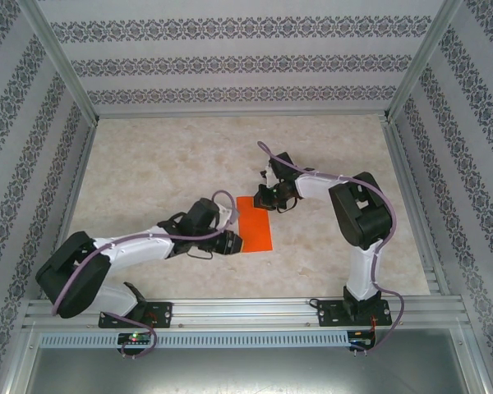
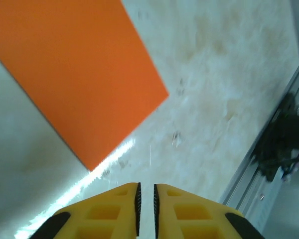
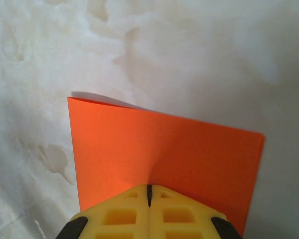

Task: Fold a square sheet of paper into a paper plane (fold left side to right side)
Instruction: First fold the square sheet of paper in half at the center of the table, then fold the triangle a second time at the center of the table.

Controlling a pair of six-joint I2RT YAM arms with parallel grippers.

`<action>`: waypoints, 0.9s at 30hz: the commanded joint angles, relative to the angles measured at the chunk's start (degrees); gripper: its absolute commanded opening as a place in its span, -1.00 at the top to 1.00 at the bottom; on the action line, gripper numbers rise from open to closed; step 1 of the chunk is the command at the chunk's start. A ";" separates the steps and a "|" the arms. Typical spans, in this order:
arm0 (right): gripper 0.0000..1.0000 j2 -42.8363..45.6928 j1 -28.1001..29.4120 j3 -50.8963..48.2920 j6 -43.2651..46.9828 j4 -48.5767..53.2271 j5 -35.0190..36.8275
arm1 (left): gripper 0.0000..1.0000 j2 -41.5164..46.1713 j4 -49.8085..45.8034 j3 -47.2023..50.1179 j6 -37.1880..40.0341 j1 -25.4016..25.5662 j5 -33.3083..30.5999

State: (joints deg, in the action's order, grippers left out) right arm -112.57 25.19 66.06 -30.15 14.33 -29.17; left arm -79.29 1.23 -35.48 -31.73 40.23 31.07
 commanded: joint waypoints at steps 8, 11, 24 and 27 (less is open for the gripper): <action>0.66 6.36 -1.07 -4.15 -2.56 -7.91 0.56 | 0.58 -6.80 1.39 -6.81 -2.02 -9.01 -0.43; 0.40 10.66 -1.60 -5.65 -0.60 -10.22 0.63 | 0.58 -11.00 3.49 -9.79 -2.80 -9.61 -0.62; -0.26 37.73 -9.21 -27.07 2.63 -5.34 6.29 | 0.60 -26.91 -0.36 -25.50 -0.60 -12.07 -0.75; -0.45 42.37 -10.18 -30.72 2.21 -3.74 6.06 | 0.62 -30.14 -0.16 -28.09 -0.79 -12.10 0.44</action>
State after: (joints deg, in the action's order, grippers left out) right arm -73.82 15.77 38.04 -28.21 7.92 -24.23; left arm -106.91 1.89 -61.21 -33.41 28.49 29.98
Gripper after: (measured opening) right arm 0.701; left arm 0.194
